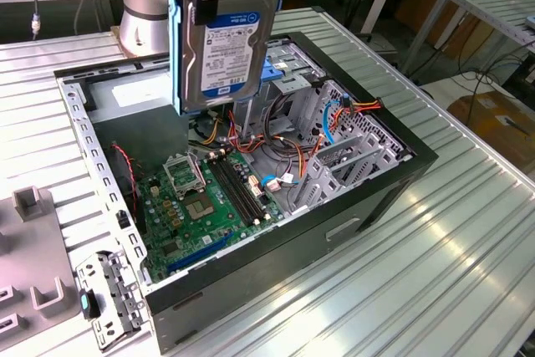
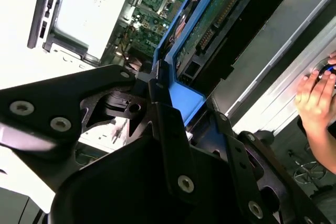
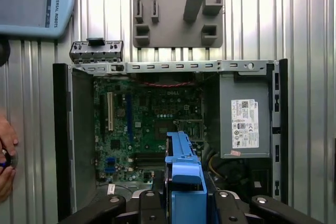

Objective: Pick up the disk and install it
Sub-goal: 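Insert the disk into the insertion slot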

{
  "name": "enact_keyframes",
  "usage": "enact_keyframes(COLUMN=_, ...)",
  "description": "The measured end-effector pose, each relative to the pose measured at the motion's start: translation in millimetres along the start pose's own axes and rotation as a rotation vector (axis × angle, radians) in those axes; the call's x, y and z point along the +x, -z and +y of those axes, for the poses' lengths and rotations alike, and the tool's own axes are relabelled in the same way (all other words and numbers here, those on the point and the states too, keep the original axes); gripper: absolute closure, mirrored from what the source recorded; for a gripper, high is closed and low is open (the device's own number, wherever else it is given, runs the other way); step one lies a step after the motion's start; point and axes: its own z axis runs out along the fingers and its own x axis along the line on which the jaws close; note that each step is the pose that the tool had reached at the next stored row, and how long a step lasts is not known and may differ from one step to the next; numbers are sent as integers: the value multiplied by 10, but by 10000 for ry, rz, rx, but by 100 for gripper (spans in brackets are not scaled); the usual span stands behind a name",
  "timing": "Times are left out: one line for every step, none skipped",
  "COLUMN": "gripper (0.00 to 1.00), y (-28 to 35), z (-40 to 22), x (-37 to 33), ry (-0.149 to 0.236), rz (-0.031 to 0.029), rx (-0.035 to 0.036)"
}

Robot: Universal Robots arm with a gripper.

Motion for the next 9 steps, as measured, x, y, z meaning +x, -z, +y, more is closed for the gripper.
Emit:
enact_keyframes(gripper=63, y=-1, z=-3, x=47, ry=-1, rz=1, rx=-1)
enact_keyframes(gripper=63, y=-2, z=-5, x=81, ry=-1, rz=0, rx=0)
enact_keyframes(gripper=63, y=-4, z=-9, x=121, ry=-1, rz=1, rx=0)
enact_keyframes(gripper=63, y=-5, z=-14, x=152, ry=-1, rz=0, rx=-1)
enact_keyframes(gripper=63, y=-5, z=-24, x=178, ry=-1, rz=3, rx=-2)
enact_keyframes(gripper=63, y=-7, z=-40, x=198, ry=-1, rz=3, rx=-2)
enact_keyframes(gripper=63, y=-9, z=-75, x=218, ry=-1, rz=4, rx=-3)
enact_keyframes(gripper=63, y=-11, z=-120, x=230, ry=0, rz=6, rx=-3)
enact_keyframes(gripper=63, y=-11, z=-151, x=236, ry=-1, rz=7, rx=-4)
